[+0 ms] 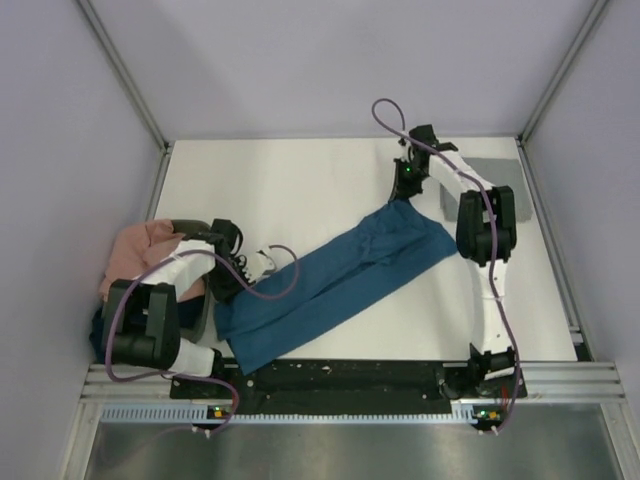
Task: Fold and stack the t-shirts
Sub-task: Rotate the tshirt 90 degrees
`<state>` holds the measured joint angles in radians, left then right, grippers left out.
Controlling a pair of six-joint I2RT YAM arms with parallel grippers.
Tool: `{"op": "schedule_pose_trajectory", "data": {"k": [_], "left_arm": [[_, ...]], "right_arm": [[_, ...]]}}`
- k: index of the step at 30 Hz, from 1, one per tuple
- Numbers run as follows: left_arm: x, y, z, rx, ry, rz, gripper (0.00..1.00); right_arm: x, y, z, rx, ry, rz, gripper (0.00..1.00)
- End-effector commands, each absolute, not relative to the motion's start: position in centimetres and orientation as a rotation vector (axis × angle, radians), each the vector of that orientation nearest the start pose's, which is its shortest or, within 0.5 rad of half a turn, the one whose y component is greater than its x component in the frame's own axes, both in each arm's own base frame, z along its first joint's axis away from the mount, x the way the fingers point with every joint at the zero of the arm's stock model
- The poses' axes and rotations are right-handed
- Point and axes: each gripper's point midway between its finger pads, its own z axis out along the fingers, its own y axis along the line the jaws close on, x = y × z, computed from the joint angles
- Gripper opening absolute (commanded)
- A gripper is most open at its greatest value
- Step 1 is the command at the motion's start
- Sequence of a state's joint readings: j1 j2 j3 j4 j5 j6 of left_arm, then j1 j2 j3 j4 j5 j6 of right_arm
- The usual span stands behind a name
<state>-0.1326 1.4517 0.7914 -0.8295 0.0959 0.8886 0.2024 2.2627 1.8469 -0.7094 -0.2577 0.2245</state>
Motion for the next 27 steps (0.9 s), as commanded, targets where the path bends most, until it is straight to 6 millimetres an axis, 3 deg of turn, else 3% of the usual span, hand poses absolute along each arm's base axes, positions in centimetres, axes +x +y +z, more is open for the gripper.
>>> {"op": "schedule_pose_trajectory", "data": {"k": [1,4,5,8,10,11,12,15,18,20,22,23,24,27], "left_arm": [[17.2,-2.5,2.8,1.560,2.671,-0.272,0.00],[15.9,-4.8,2.4,1.649,2.617,-0.363,0.00],[15.4,-5.9,2.3,1.695,2.584,-0.391,0.00],[14.7,-9.1,2.2,1.767,2.487,-0.479,0.00],[14.5,-10.4,2.5,1.778,2.465,-0.538,0.01],[14.6,-10.6,2.7,1.775,2.469,-0.544,0.03],[14.6,-10.7,2.9,1.773,2.473,-0.555,0.06],[13.3,-10.8,4.3,1.813,2.434,-0.622,0.32],[12.2,-9.9,6.8,1.902,2.354,-0.609,0.52],[12.4,-8.4,8.0,1.941,2.347,-0.511,0.59],[14.9,-8.1,8.8,1.842,2.353,-0.430,0.62],[16.3,-8.5,8.8,1.772,2.365,-0.408,0.63],[17.8,-9.1,8.8,1.707,2.366,-0.390,0.63],[21.8,-10.2,7.6,1.544,2.418,-0.330,0.58]], "right_arm": [[55.4,19.1,5.6,0.000,2.586,0.622,0.00],[60.4,21.0,6.8,0.044,2.448,0.718,0.00],[61.9,21.3,6.4,0.071,2.403,0.740,0.00],[64.5,22.5,7.1,0.149,2.268,0.822,0.00],[65.8,22.8,8.2,0.172,2.195,0.848,0.23],[66.3,22.8,9.1,0.168,2.165,0.852,0.40],[66.6,22.9,10.5,0.146,2.133,0.857,0.51],[66.7,22.0,16.3,0.055,2.036,0.783,0.72],[64.9,20.0,21.8,-0.042,1.985,0.654,0.89],[62.2,17.2,23.8,-0.044,2.036,0.532,0.95],[59.2,14.0,22.5,0.028,2.119,0.430,0.93],[57.5,12.7,23.0,0.072,2.131,0.405,0.89],[55.7,11.4,20.1,0.124,2.208,0.384,0.85],[51.4,9.1,16.3,0.228,2.316,0.318,0.74]]}}
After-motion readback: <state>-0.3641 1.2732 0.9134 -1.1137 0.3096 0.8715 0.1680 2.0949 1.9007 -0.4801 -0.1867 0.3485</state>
